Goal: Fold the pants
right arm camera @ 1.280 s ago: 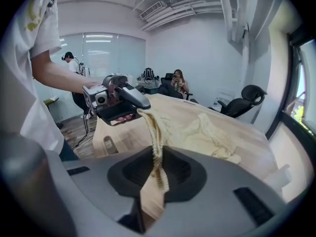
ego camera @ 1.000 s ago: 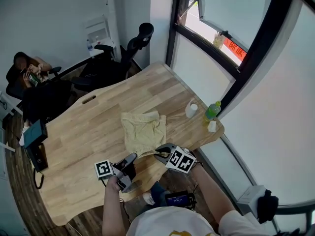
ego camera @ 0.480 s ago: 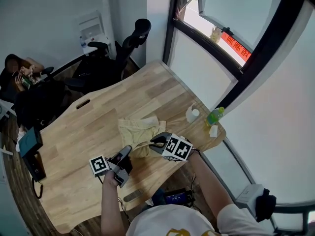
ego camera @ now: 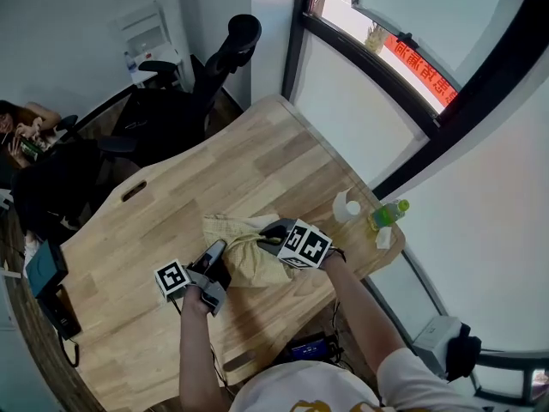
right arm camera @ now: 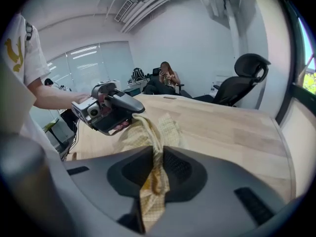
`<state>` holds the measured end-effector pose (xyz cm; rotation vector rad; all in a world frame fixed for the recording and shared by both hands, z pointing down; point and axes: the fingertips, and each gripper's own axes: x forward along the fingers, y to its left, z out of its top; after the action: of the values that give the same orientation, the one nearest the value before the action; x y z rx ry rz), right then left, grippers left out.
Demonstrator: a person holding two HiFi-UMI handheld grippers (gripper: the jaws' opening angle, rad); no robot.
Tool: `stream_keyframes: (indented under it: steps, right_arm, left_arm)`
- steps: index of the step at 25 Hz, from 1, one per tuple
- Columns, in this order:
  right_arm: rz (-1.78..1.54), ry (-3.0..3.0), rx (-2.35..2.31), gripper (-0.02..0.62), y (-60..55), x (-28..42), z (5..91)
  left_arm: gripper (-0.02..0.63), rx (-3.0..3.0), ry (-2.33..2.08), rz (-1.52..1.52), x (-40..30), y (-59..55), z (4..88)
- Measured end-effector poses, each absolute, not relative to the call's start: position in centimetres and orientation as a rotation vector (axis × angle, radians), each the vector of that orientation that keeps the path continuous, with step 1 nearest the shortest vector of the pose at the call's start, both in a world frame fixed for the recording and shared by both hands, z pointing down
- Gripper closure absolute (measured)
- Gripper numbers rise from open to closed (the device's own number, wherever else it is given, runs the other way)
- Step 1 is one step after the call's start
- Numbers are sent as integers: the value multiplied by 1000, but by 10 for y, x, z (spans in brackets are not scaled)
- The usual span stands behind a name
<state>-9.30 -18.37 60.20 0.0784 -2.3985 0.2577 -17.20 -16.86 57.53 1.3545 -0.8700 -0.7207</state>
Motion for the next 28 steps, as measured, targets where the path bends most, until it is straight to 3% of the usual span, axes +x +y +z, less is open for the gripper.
stream_keyframes:
  steps: [8, 13, 19, 28]
  right_arm:
    - [422, -2341, 206, 497, -230, -91, 657]
    - [509, -2292, 324, 434, -243, -88, 682]
    - [517, -2294, 348, 433, -244, -88, 685]
    - [493, -2307, 394, 411, -249, -87, 675]
  left_arm:
    - [560, 1222, -1024, -632, -186, -199, 644]
    - [516, 1200, -1140, -537, -190, -204, 658]
    - [423, 1297, -1199, -458, -188, -212, 642]
    - [369, 1462, -1388, -212, -185, -205, 622]
